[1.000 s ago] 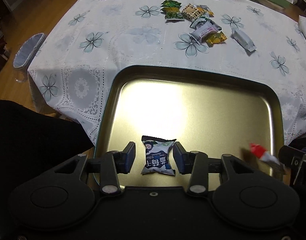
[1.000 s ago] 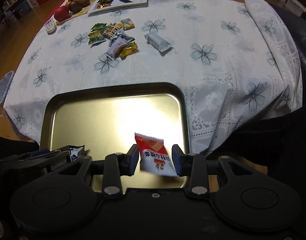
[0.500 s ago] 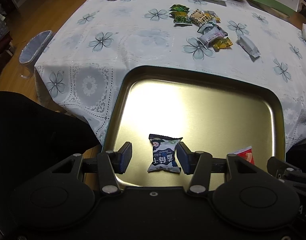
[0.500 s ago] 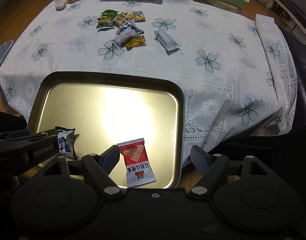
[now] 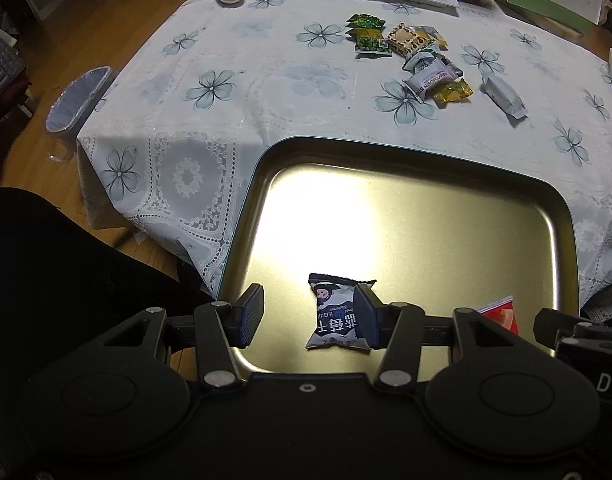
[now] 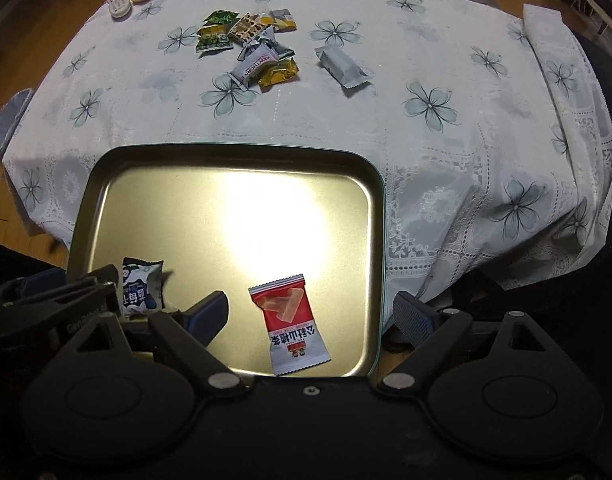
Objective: Organize snacks
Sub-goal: 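Lower the blue-white packet into the tray with the left tool while the right tool releases the wafer packet there, then move both open tools back toward the snack pile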
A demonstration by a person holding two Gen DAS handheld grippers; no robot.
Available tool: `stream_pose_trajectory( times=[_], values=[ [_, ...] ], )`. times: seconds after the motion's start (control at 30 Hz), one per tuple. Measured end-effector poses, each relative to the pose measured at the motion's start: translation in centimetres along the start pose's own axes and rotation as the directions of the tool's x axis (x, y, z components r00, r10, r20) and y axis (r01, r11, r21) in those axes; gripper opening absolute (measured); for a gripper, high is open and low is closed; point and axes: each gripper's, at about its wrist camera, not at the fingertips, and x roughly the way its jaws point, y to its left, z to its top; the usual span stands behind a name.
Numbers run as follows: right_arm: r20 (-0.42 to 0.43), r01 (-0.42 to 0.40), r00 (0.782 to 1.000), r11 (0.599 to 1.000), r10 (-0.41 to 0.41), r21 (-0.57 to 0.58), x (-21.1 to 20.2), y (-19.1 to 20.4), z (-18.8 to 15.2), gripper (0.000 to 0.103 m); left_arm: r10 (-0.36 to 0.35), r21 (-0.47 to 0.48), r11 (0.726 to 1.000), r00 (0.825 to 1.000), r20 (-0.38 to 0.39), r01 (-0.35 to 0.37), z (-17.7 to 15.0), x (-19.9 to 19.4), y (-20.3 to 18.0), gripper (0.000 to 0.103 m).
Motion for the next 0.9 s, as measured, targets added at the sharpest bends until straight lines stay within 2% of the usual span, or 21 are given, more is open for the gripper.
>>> stream_pose_trajectory(
  times=[0.07, 0.2, 0.53, 0.6, 0.7, 0.83, 0.9],
  values=[
    [-0.004, -0.025, 1.000, 1.000, 0.025, -0.005, 0.1, 0.0, 0.0, 0.093, 0.000, 0.002, 1.000, 1.000, -0.002, 0.000, 0.1, 0.1, 0.0, 0.057],
    [-0.035, -0.127, 0.991, 0.991, 0.128, 0.031, 0.4, -0.5, 0.2, 0.094, 0.004, 0.008, 1.000, 1.000, -0.001, -0.004, 0.3, 0.1, -0.1, 0.057],
    [-0.035, 0.043, 0.998, 0.999, -0.043, 0.002, 1.3, -0.2, 0.4, 0.093, 0.019, 0.016, 1.000, 1.000, -0.003, -0.019, 0.3, 0.4, -0.4, 0.057],
    [-0.039, 0.023, 0.999, 1.000, -0.022, 0.021, 1.4, -0.4, 0.4, 0.093, 0.019, 0.018, 1.000, 1.000, -0.004, -0.019, 0.3, 0.4, -0.4, 0.057],
    [-0.029, -0.059, 0.998, 0.997, 0.060, 0.058, 1.7, -0.7, 0.4, 0.092, 0.022, 0.019, 1.000, 1.000, 0.000, -0.022, 0.3, 0.3, -0.4, 0.057],
    [0.013, 0.028, 0.999, 0.994, -0.029, 0.105, 1.3, -0.4, 0.0, 0.093, 0.026, 0.014, 1.000, 1.000, 0.003, -0.026, 0.3, 0.3, -0.2, 0.057],
    [0.003, -0.018, 1.000, 0.997, 0.018, 0.075, 1.3, -0.4, 0.1, 0.093, 0.027, 0.009, 1.000, 1.000, 0.003, -0.027, 0.3, 0.4, -0.1, 0.057]
  ],
)
